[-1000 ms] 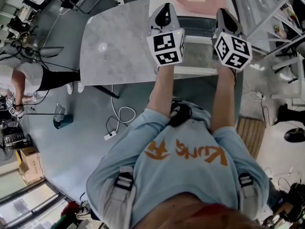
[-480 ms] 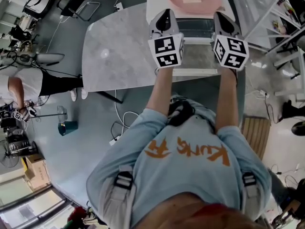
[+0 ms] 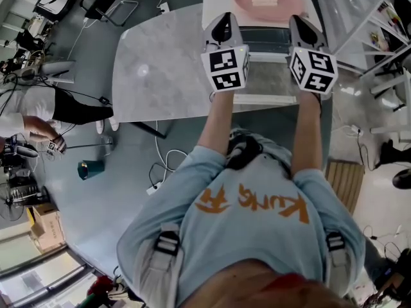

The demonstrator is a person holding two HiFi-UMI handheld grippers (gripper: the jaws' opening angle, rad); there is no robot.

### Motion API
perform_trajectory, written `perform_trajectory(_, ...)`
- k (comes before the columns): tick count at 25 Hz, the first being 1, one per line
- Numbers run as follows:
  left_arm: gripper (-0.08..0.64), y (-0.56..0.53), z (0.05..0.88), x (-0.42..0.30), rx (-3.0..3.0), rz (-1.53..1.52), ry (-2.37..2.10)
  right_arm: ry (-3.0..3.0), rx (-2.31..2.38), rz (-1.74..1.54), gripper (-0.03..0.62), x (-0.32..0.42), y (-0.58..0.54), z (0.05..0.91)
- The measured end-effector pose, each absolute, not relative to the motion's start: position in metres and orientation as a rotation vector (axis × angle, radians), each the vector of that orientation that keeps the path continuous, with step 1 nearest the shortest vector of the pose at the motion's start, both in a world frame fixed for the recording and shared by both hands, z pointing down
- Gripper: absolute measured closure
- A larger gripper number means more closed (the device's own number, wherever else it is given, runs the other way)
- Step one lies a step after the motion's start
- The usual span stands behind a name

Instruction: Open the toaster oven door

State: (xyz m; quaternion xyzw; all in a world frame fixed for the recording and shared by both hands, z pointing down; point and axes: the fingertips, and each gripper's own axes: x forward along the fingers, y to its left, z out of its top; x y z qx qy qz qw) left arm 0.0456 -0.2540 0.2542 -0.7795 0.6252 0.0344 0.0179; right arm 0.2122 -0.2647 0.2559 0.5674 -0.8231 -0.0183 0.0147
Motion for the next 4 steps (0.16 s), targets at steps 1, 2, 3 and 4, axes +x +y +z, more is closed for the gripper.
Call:
perform_trajectory(1,0.558,-0.2546,0.2545,0.0452,-2.422,0.106,1.944,-2.564,1.767,-0.062,0.594,0.2124,-0.2655,0.2558)
perform_trajectory(2,0.557,-0.2555,0.2546,0.0447,-2.422,0.105,1.945,-2.566,1.770,-0.068,0.594,0.2127,-0.2669,0.2558)
perform_trajectory(3,0.558,-0.2566,0.2549,0.0441,-2.422,0.104,1.946,-2.569,1.772,-0.073,0.594,0.2129,-0.2683,0.2557)
perform_trajectory(4,0.558,-0.2577,0.2552,0.0435,-2.422,0.103,1.947,-2.571,1.773,-0.078,0.594,0.2130,-0.2698,0.2556)
